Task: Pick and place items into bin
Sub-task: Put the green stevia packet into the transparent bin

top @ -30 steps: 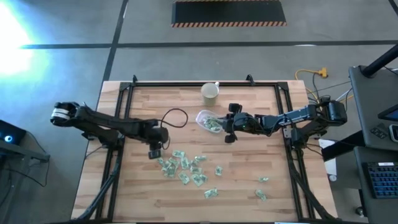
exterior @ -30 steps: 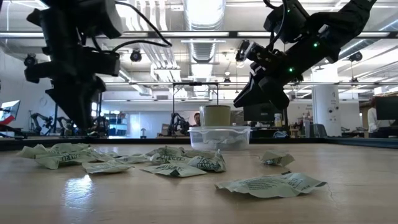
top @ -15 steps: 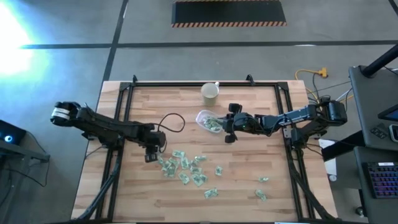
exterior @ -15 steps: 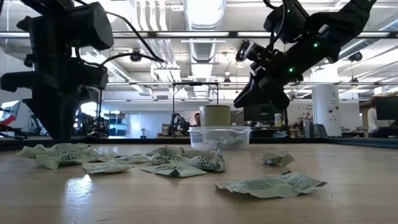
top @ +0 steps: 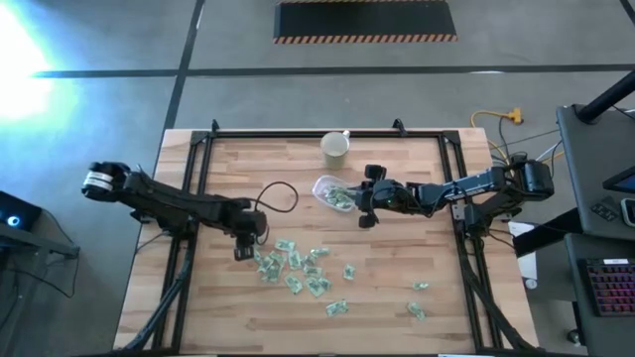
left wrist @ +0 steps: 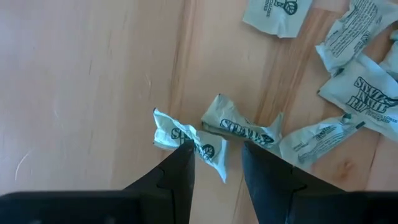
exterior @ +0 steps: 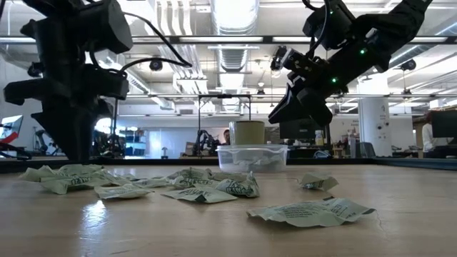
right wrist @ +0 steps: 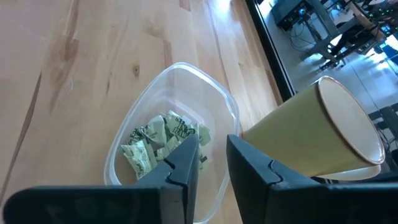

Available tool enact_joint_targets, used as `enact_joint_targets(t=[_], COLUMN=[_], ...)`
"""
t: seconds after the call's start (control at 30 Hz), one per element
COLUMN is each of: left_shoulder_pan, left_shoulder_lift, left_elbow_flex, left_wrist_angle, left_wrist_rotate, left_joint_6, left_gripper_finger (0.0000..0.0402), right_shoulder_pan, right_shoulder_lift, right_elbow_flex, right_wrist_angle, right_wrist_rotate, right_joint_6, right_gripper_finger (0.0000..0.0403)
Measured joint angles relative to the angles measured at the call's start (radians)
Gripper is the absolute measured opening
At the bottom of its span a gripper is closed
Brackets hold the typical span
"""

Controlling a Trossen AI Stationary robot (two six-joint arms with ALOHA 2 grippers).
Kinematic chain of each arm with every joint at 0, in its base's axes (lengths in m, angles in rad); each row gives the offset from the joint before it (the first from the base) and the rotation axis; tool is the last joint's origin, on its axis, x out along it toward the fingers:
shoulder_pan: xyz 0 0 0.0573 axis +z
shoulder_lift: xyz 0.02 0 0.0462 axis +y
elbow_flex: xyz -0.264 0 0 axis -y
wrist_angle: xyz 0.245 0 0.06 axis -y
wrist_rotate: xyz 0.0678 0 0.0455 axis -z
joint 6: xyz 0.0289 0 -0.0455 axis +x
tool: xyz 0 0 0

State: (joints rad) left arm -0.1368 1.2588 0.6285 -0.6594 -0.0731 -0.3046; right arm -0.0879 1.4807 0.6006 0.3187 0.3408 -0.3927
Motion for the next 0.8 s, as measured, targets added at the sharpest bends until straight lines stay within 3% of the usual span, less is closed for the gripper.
enact_joint_targets(t=[0.53, 0.8], left_shoulder_pan=[-0.005, -0.003], left_shoulder_lift=[0.088, 0.083], left_elbow_flex=[-0.017, -0.016], left_wrist_angle=[0.017, 0.014], left_wrist_rotate=[-0.038, -0.071], left_joint_6=[0.025, 0.037], left_gripper_finger=[0.0112, 0.0032], right_shoulder_pan=[0.000, 0.000], right_shoulder_lift=[0.000, 0.000], right_elbow_flex=[0.000, 0.000], right_wrist_angle=[0.000, 0.000], right_wrist_rotate=[0.000, 0.000], right_joint_6=[0.000, -0.001], right_gripper_finger=[0.0063, 0.0061])
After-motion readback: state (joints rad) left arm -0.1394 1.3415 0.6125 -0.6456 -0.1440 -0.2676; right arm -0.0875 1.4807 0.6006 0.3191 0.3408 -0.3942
